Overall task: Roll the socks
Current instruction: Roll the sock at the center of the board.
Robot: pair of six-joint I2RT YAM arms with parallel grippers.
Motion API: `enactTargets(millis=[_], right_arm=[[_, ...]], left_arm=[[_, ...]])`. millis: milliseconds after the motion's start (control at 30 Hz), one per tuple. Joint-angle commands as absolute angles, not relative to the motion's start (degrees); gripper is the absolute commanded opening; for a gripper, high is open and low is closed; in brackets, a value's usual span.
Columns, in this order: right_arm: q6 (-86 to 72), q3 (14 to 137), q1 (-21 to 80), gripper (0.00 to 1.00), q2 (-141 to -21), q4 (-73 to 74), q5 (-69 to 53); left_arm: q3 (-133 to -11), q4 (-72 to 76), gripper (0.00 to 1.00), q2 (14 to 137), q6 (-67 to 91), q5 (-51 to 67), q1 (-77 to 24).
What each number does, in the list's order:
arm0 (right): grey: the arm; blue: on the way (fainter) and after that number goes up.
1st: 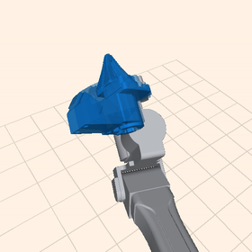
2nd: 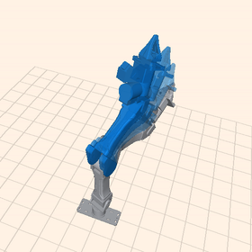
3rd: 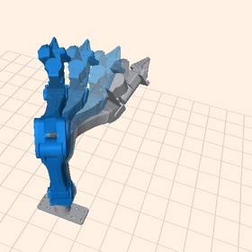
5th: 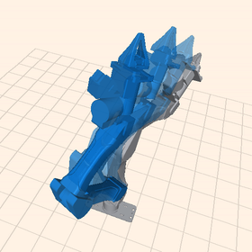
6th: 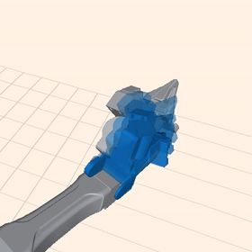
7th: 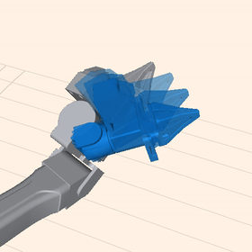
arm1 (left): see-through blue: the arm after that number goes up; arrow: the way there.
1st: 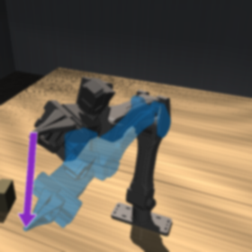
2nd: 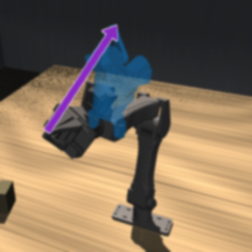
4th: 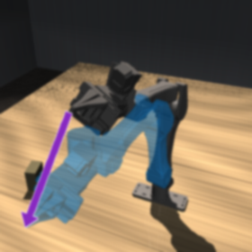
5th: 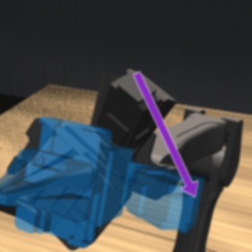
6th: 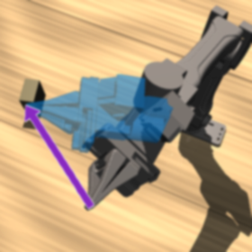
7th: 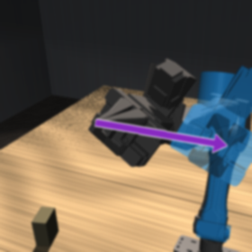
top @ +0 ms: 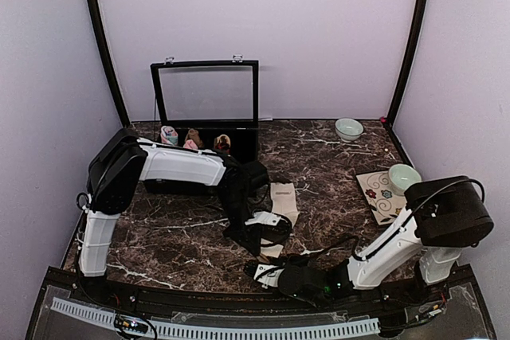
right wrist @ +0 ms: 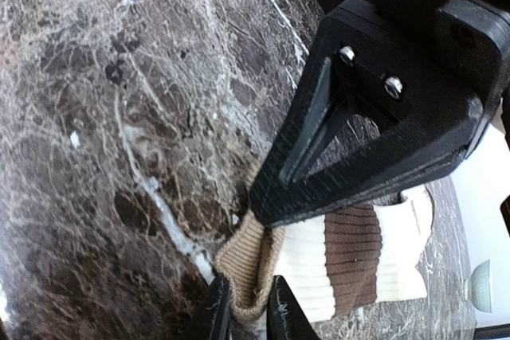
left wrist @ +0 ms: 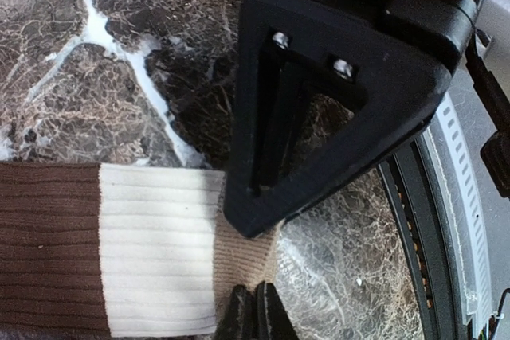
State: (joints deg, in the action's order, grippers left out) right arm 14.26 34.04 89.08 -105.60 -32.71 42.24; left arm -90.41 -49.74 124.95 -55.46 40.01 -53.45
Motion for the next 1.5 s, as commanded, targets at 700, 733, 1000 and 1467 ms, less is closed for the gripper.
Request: enactTargets(millis=[700, 733, 1000, 1467], right_arm=[[1.89, 31.0, 88.74, 0.0, -104.96, -36.74, 43.29], [0.49, 30.59, 88.57, 0.0, -104.6, -36.55, 42.41], [-12.87, 27.77, 87.81, 0.0, -102.62, -33.12, 38.38], [-28.8, 24.28, 80.3, 0.0, -98.12, -27.9, 18.96]], left_arm=[[-88.19, -48.13, 0.25, 119.99, -55.69, 38.37, -51.94], [-86.62, -46.61, 0.28, 118.47, -55.14, 38.29, -51.68], [-73.39, -34.74, 0.3, 107.03, -52.91, 33.93, -49.51], [-66.69, -30.08, 0.29, 102.83, -56.48, 33.32, -54.23]])
